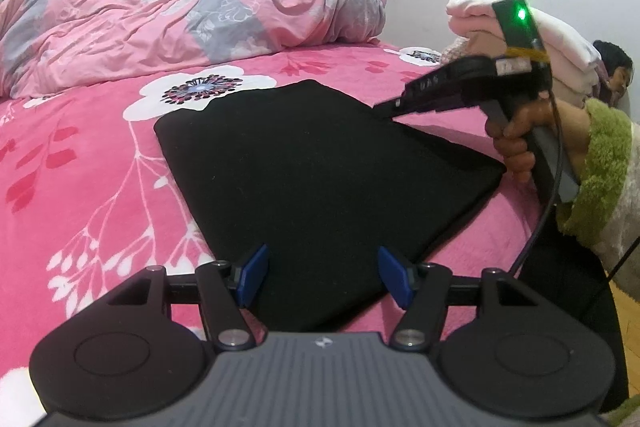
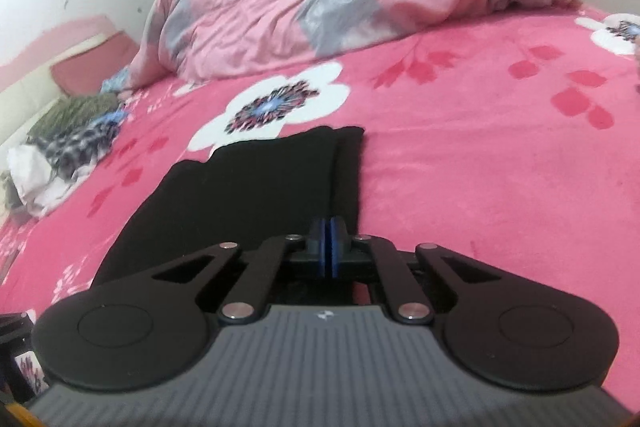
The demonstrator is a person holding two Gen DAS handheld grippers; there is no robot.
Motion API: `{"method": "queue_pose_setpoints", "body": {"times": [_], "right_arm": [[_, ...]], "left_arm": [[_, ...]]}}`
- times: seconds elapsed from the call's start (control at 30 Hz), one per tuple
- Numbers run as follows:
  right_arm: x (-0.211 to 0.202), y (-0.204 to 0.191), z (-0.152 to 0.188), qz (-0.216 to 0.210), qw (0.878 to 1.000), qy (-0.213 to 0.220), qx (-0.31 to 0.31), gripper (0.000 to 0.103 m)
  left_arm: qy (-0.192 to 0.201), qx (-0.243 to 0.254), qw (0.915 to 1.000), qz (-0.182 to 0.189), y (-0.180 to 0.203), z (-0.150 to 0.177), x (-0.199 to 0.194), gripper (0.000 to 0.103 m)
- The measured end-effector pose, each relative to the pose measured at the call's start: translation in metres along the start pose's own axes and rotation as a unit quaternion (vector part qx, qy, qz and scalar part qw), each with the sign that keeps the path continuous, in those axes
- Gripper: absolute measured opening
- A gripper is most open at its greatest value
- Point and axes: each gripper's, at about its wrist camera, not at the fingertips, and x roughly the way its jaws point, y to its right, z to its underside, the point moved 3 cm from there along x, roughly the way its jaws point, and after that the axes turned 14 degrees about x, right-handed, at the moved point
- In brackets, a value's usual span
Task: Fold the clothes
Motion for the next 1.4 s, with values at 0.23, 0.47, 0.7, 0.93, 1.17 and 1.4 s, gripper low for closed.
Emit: {"method": "queue_pose_setpoints", "body": {"times": [0.23, 0.47, 0.7, 0.93, 1.17, 1.4], "right_arm": [[0.003, -0.007, -0.017, -0.002, 1.0, -0.003, -0.018, 0.008], [0.05, -0.017, -0.038, -0.031, 0.995, -0.038, -0.082, 0.008], [0.026, 0.026, -0.055, -0.021, 0.999, 0.013, 0.035, 0.012], [-0.005, 0.025, -0.006, -0.059, 0.996, -0.063, 0.017, 0.012], [-0.056, 0.016, 0.019, -0.065, 0.997, 0.009, 0.05, 0.015], [-0.089, 0.018, 0.067, -0.003, 0.999, 0.013, 0.04, 0.013]], "left_arm": [[0.0, 0.0, 1.0, 0.0, 0.0, 0.0, 0.0, 0.063], [-0.002, 0.006, 1.0, -0.001, 0.0, -0.001, 0.002, 0.063], [-0.001, 0.004, 1.0, 0.003, 0.0, 0.0, 0.004, 0.063], [-0.011, 0.001, 0.9999, 0.002, 0.001, -0.004, 0.006, 0.063], [-0.045, 0.003, 0.9989, -0.016, 0.006, -0.013, 0.009, 0.064], [-0.098, -0.004, 0.9944, -0.04, 0.01, -0.026, 0.015, 0.071]]}}
